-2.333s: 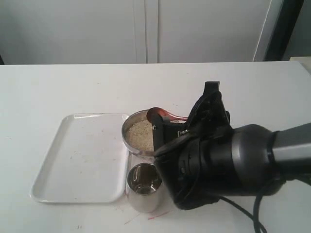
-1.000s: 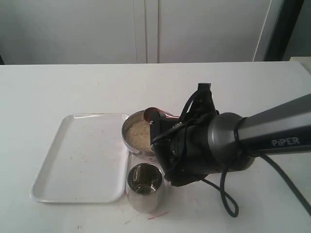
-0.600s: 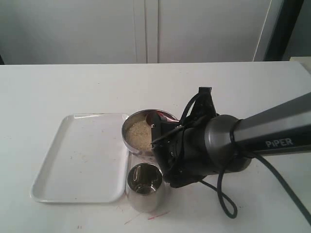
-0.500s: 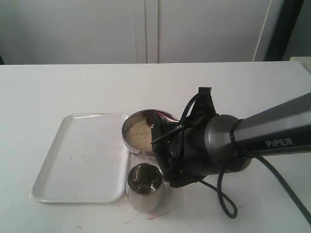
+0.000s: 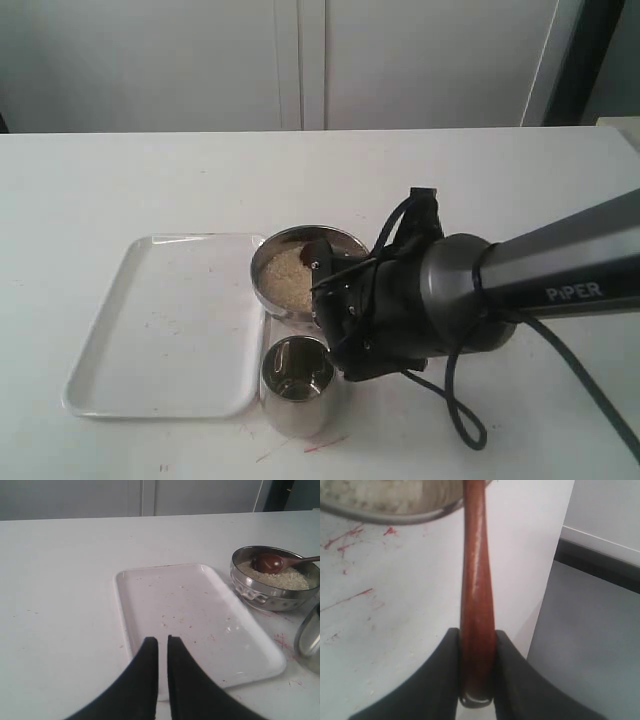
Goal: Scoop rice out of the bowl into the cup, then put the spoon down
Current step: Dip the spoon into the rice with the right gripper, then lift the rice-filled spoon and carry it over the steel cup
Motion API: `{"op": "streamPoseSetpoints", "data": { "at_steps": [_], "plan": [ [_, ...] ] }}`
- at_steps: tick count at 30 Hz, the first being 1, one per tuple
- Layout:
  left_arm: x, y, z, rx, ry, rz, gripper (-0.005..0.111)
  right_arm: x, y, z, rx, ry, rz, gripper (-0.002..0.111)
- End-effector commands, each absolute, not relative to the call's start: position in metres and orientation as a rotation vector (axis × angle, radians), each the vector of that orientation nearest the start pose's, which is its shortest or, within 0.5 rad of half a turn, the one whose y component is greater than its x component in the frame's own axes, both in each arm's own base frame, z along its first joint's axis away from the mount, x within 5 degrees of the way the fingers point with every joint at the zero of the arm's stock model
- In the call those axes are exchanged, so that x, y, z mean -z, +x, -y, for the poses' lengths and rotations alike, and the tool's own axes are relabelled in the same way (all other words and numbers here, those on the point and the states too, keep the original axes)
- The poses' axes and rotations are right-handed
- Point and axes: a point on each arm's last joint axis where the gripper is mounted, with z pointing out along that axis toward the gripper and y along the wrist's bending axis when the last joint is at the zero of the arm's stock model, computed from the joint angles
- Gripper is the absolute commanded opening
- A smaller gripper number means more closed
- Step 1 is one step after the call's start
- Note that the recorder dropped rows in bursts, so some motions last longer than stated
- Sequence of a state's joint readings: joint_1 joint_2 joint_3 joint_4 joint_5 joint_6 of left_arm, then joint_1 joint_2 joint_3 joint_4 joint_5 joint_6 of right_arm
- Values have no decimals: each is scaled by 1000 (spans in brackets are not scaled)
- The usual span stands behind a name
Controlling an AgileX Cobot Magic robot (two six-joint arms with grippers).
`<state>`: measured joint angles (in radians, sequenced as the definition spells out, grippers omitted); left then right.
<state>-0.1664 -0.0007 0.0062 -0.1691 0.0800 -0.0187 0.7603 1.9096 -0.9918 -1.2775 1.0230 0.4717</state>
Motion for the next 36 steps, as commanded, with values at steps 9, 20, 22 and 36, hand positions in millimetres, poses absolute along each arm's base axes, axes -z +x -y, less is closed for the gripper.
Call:
{"op": "streamPoseSetpoints", "data": {
  "at_steps": [9,20,22,36],
  "plan": [
    [-206,55,11,299,-8,-1566,14,-168,296,-188,1095,-1425,-2243,0],
    [-206,55,11,299,-8,-1566,14,-188,304,-183,842,-1363,-2500,0],
    [-206,55,11,299,-8,-1566,14,-195,306,-174,761,-1306,-2547,0],
    [-206,55,11,299,-8,-1566,14,-216,302,-162,300,-1125,-2686,0]
  ]
}}
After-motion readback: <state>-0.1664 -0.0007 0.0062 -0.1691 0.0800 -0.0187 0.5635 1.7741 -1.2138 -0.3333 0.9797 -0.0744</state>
